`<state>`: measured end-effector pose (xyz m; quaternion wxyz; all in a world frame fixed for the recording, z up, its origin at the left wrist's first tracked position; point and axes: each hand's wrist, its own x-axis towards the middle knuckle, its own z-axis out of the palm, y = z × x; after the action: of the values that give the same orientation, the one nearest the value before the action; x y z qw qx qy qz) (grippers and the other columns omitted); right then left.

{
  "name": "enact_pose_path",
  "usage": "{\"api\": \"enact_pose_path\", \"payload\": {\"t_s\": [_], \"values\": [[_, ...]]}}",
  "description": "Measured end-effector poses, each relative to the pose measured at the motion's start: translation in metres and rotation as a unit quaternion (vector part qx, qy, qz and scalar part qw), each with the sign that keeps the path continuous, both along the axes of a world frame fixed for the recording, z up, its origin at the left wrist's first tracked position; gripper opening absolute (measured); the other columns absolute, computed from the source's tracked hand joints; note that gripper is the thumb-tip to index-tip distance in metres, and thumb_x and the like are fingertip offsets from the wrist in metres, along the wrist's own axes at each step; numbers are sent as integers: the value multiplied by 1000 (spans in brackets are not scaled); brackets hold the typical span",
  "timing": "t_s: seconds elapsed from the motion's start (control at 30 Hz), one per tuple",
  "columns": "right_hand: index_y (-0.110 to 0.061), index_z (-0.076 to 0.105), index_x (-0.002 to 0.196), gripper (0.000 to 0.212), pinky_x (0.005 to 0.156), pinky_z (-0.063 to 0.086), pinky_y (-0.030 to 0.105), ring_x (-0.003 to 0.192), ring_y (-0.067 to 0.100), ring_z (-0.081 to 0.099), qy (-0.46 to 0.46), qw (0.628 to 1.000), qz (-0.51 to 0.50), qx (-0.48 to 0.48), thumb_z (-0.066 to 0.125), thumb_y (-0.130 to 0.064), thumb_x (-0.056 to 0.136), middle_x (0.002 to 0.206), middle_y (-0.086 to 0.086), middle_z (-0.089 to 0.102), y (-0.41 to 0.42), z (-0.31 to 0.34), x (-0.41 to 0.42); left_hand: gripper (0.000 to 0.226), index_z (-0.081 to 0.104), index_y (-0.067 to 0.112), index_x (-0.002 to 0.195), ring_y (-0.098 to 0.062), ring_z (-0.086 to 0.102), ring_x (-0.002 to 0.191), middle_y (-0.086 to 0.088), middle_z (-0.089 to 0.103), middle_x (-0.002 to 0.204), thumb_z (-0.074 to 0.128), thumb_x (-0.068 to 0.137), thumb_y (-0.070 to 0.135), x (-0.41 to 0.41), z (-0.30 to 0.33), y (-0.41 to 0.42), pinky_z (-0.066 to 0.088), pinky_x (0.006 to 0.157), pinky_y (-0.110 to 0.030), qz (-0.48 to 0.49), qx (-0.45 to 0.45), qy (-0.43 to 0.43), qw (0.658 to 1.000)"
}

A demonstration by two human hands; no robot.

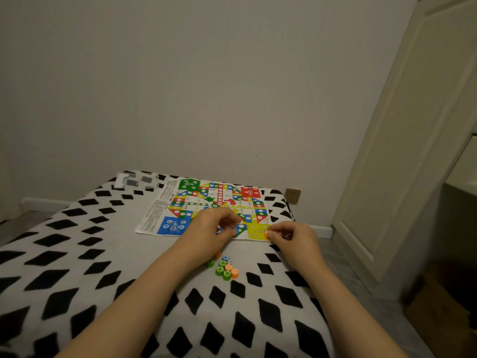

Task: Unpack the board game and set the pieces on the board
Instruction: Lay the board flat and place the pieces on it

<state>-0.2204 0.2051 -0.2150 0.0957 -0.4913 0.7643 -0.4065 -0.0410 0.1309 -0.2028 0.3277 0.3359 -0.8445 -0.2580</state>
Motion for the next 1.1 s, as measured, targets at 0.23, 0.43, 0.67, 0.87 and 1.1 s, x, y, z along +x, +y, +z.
{"api": "enact_pose_path", "payload": {"t_s": [0.23,0.43,0.67,0.87,1.1], "values": [[-22,70,98,14,58,37,16,66,4,50,-1,1000,14,-21,65,-23,85,81,-13,58,-2,8,11,17,65,26,99,5,58,84,17,61,89,65,85,17,16,3,-7,44,65,-8,16,-17,20,1000],[-25,70,102,16,68,41,16,70,-1,48,53,990,132,17,62,-24,87,97,-13,61,-18,27,49,15,66,19,99,-2,61,87,10,64,90,64,85,12,52,9,-28,46,70,-9,63,-15,29,997],[-31,71,101,30,96,44,31,119,19,50,148,961,200,117,49,-13,92,136,2,51,-44,30,80,16,65,16,98,-4,58,86,8,62,92,63,85,7,82,10,-54,43,68,-9,104,-22,-22,994],[-31,72,100,35,91,50,32,105,15,56,165,962,186,109,46,-9,91,130,-1,55,-46,21,82,17,66,18,99,-6,60,92,8,63,97,62,86,8,82,12,-63,51,77,-16,63,-10,-119,991],[-30,71,102,31,101,43,37,115,14,48,157,964,184,106,48,-12,92,122,-3,58,-43,20,82,20,67,16,101,-4,60,87,2,67,101,63,85,5,71,13,-65,53,82,-20,39,-28,-145,988]]}}
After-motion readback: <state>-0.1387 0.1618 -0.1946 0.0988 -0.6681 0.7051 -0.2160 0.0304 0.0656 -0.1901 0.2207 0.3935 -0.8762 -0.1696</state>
